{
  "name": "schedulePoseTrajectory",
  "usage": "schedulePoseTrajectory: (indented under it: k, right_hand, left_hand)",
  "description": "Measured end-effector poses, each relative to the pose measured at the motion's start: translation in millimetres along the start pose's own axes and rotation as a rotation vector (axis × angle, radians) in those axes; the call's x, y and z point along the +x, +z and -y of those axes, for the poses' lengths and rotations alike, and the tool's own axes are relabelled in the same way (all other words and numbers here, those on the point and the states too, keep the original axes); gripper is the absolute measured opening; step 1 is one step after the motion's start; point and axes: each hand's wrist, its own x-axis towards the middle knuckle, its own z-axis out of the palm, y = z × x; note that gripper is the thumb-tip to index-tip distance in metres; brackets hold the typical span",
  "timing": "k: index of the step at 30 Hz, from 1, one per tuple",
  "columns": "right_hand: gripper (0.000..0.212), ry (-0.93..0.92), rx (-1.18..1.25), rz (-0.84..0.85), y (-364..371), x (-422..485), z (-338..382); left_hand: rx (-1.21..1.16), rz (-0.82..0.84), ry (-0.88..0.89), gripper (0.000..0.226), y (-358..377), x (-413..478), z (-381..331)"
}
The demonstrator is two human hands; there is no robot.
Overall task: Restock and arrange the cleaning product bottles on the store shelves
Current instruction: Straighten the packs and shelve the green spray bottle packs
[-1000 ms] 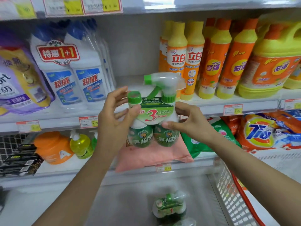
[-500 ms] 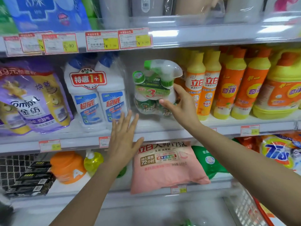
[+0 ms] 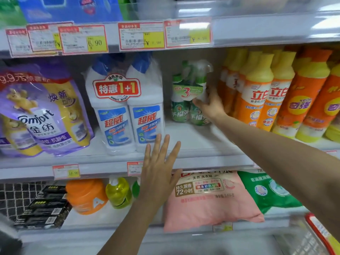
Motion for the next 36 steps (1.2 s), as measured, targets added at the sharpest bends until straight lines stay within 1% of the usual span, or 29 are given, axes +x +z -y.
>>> schedulePoseTrajectory:
  k: [6, 9, 10, 11, 13, 15, 16, 17, 19, 21, 22, 23, 25, 26, 27, 29, 31, 33, 34, 35, 36]
  right_hand:
    - [0.056, -0.029, -0.034, 0.052, 5, 15, -4]
    - [0.060, -0.037, -0.067, 0.067, 3, 5, 0]
    - [0.062, -0.067, -0.093, 0.050, 1, -4, 2]
    - [0.064, -0.131, -0.121, 0.031, -5, -18, 5]
    - [0.063, -0.349, -0.119, 0.040, -23, -62, 10]
    - [0.047, -0.583, -0.083, 0.160, -45, -116, 7]
    - [0.036, -0.631, -0.073, 0.265, -56, -143, -1]
    - [0.026, -0.609, -0.085, 0.398, -65, -168, -13]
    - [0.013, -0.460, -0.190, 0.662, -75, -207, -51]
    - [0.015, -0.292, -0.357, 0.879, -79, -238, -102]
    - [0.021, -0.211, -0.424, 0.981, -80, -252, -127]
    - [0.032, -0.124, -0.481, 1.069, -80, -265, -149]
    - [0.055, 0.005, -0.552, 1.175, -79, -289, -182]
    - [0.062, 0.032, -0.580, 1.210, -78, -298, -193]
    - [0.062, 0.031, -0.613, 1.230, -77, -305, -202]
    - [0.049, -0.017, -0.652, 1.196, -75, -315, -214]
    - [0.037, -0.038, -0.651, 1.088, -76, -320, -221]
    - [0.037, -0.041, -0.658, 0.991, -79, -322, -221]
    - [0.039, -0.041, -0.660, 0.948, -81, -320, -219]
    - [0.042, -0.031, -0.654, 0.907, -84, -318, -216]
    - [0.044, -0.018, -0.628, 0.869, -88, -314, -212]
  left_hand:
    - [0.013, -0.018, -0.005, 0.073, 2, 0, 1]
    - [0.016, -0.041, -0.018, 0.069, 1, -5, -7]
    - [0.017, -0.051, -0.020, 0.068, 2, -8, -11]
    - [0.026, -0.060, -0.017, 0.067, 4, -13, -16]
    - [0.048, -0.063, 0.008, 0.068, 10, -26, -29]
    - [0.031, -0.051, 0.051, 0.073, 19, -40, -42]
    - [0.019, -0.045, 0.078, 0.076, 25, -46, -47]
    - [0.008, -0.036, 0.095, 0.079, 30, -50, -51]
    - [-0.015, -0.012, 0.074, 0.086, 36, -54, -57]
    - [-0.022, 0.001, 0.042, 0.087, 38, -55, -61]
    - [-0.017, 0.002, 0.034, 0.086, 38, -55, -62]
    - [-0.016, 0.005, 0.029, 0.086, 38, -54, -64]
    - [-0.028, 0.007, 0.026, 0.088, 39, -54, -67]
    - [-0.033, 0.006, 0.027, 0.087, 40, -55, -68]
    - [-0.037, 0.006, 0.026, 0.087, 40, -55, -68]
    - [-0.040, 0.003, 0.018, 0.089, 41, -57, -70]
    - [-0.078, 0.000, 0.020, 0.088, 41, -62, -75]
    - [-0.131, 0.013, 0.060, 0.075, 42, -73, -81]
    - [-0.166, 0.056, 0.087, 0.068, 44, -80, -82]
    - [-0.232, 0.137, 0.096, 0.063, 45, -88, -82]
    - [-0.342, 0.258, 0.069, 0.061, 47, -96, -82]
